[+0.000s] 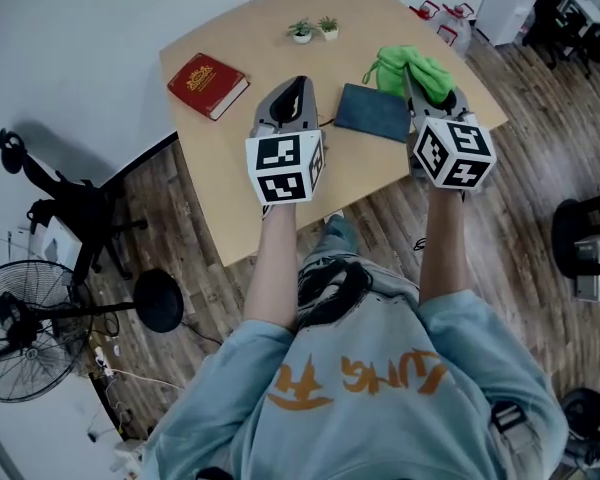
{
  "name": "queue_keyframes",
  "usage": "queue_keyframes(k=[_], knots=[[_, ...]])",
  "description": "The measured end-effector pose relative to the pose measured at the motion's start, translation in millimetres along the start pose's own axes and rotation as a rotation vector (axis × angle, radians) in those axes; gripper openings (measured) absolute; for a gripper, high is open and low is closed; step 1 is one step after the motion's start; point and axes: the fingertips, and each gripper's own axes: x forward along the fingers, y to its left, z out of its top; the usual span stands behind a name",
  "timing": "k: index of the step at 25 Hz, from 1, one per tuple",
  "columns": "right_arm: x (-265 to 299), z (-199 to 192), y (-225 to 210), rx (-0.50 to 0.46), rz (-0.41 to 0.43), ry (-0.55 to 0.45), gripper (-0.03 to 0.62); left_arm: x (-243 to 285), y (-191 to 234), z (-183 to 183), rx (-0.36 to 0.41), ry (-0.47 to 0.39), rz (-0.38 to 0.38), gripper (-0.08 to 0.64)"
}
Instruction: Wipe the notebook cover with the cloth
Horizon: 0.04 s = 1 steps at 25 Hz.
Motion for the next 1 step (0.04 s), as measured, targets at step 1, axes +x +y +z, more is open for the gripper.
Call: queue_keyframes(k=[1], knots=[[1.5,-1.2,0.8,0.002,0.004,0.001,0.081,0.4,0.8,-1.9,-0.001,0.005,0.0,0.021]])
